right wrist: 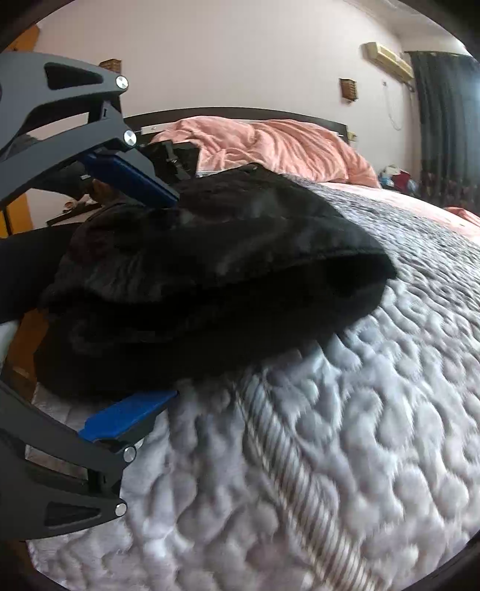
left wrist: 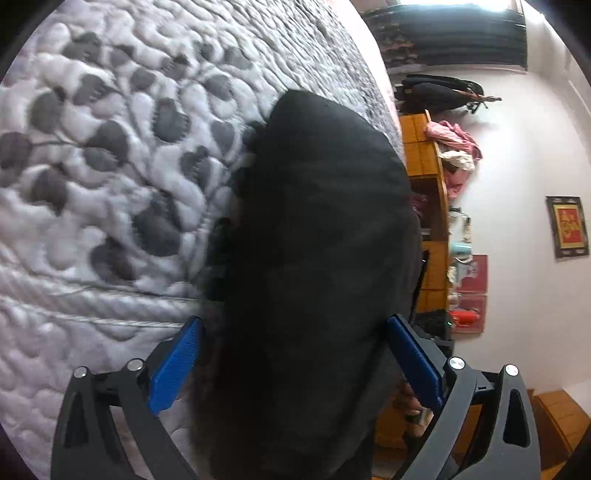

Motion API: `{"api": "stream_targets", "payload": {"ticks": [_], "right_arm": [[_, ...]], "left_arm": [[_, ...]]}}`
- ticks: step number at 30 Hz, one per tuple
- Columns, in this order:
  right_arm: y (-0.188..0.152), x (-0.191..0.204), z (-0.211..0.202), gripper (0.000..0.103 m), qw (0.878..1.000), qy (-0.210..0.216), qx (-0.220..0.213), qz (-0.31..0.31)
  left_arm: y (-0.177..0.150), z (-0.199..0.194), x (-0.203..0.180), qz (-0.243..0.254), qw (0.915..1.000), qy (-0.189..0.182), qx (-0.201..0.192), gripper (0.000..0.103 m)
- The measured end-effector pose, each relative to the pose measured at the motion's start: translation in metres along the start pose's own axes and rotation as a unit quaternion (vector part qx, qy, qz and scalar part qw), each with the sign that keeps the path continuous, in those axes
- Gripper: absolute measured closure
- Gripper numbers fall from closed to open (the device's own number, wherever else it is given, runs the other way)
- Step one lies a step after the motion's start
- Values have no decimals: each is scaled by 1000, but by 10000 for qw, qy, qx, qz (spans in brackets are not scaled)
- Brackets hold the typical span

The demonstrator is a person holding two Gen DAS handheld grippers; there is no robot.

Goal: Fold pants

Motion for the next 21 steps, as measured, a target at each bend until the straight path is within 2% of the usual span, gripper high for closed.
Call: {"api": "stream_targets", "payload": {"ticks": [2, 9, 13, 14, 16, 18, 21], "right_arm": [[3, -1, 3, 7, 10000, -85, -24, -4], [8, -3, 8, 3, 9999, 125, -8, -15], [8, 5, 19, 3, 9998, 126, 67, -163], [8, 6, 20, 5, 9997, 146, 49, -188], [8, 9, 22, 9, 9996, 132, 45, -245], [7, 15, 21, 21, 9991, -20, 28, -418], [7, 33, 15, 39, 9982, 36, -6, -606]], "left_arm": [[1, 3, 0, -8, 10000, -17, 40, 4], [-4, 15, 1, -23, 9994, -242, 247, 4], [-2, 20, 4, -76, 9995, -207, 232, 4], [-2, 21, 3, -94, 9997, -137, 185, 8], [-6, 18, 3, -47, 9999, -34, 136, 32], [-9, 11, 0, 13, 10000, -73, 54, 49], [-12, 0, -2, 15, 9999, -29, -122, 55]]}}
Point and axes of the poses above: each gripper's, at about its wrist camera, not at the fingertips, and z roughly the way its jaws point, x to its left, y to its top, the point moved 2 cm from there along z, roughly the way its jaws point, and after that the axes turned 3 degrees about -z, right-handed, at the moved point
